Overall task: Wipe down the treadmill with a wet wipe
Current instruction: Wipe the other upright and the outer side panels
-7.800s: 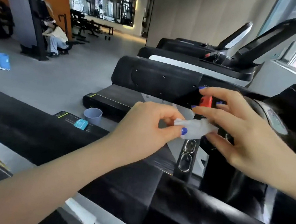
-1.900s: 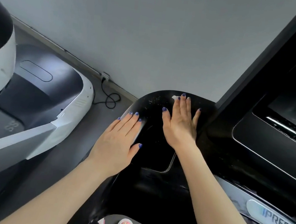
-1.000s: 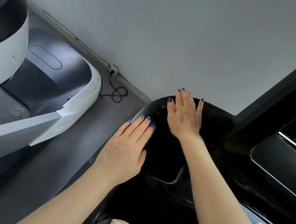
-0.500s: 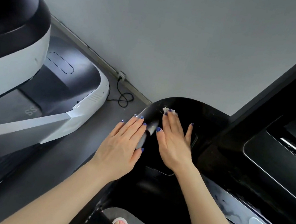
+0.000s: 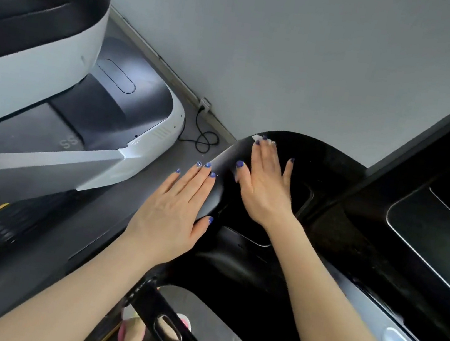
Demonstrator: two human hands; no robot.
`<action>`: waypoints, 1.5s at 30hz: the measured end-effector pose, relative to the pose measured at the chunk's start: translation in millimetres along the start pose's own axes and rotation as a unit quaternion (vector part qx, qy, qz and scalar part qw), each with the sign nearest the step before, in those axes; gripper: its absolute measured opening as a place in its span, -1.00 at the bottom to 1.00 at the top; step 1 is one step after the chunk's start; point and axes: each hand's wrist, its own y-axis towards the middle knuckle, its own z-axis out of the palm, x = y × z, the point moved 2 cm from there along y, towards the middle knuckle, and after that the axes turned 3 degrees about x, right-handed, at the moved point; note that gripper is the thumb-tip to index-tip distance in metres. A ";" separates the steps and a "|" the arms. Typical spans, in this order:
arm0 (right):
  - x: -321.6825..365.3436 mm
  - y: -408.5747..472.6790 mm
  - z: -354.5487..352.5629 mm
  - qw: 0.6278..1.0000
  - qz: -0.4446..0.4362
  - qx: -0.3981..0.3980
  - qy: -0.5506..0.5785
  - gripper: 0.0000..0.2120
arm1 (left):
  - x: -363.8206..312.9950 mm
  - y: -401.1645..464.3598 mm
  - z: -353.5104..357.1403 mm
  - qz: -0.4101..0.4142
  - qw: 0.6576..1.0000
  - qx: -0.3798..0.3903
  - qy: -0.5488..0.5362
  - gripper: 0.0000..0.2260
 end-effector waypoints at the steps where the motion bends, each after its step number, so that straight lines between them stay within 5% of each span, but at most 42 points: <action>1: 4.1 -17.5 4.7 1.000 -0.024 0.004 0.013 -0.27 | -0.5 0.1 -0.3 -0.002 1.000 0.000 -0.001 -0.37; 13: 12.3 64.4 -11.8 0.999 -0.010 0.012 -0.049 -0.40 | 3.1 0.1 -3.1 -0.001 1.000 0.020 0.004 -0.35; 20: 14.4 -15.1 3.6 0.995 -0.085 0.041 0.017 -0.41 | 13.1 -52.5 -15.4 -0.030 0.999 0.023 0.019 -0.36; 27: 11.3 -54.4 19.1 0.987 -0.156 0.027 -0.035 -0.17 | 17.1 -77.5 -10.4 -0.056 0.997 0.037 0.031 -0.37; 36: 37.6 42.1 -3.7 0.994 -0.101 0.003 -0.029 -0.45 | 18.9 -76.3 -7.6 -0.065 0.997 0.030 0.017 -0.35; 45: 22.7 -78.8 27.0 0.984 -0.166 0.051 0.024 -0.25 | 15.5 -78.2 -10.5 -0.069 0.997 0.032 0.013 -0.35</action>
